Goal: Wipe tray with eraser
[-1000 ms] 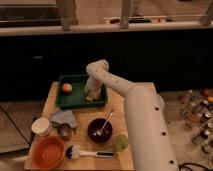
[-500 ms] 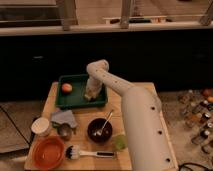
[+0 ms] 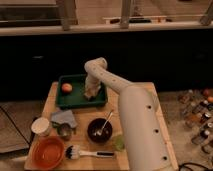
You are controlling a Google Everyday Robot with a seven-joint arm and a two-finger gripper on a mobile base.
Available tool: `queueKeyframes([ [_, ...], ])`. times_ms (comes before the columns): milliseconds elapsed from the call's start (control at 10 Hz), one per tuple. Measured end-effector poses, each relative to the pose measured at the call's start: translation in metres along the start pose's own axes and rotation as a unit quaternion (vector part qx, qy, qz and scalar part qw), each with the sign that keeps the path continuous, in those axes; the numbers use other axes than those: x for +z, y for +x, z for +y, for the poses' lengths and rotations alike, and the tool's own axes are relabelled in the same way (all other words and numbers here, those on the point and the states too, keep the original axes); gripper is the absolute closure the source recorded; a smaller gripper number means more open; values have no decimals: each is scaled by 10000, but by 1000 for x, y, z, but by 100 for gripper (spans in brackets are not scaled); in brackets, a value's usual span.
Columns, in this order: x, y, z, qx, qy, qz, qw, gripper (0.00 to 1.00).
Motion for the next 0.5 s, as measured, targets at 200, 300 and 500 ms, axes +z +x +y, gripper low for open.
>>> queueKeyframes([
  [200, -9, -15, -16, -289, -5, 23, 9996, 100],
  [300, -12, -19, -18, -387, -24, 25, 9992, 100],
  [500, -11, -35, -19, -634, -147, -42, 9979, 100],
])
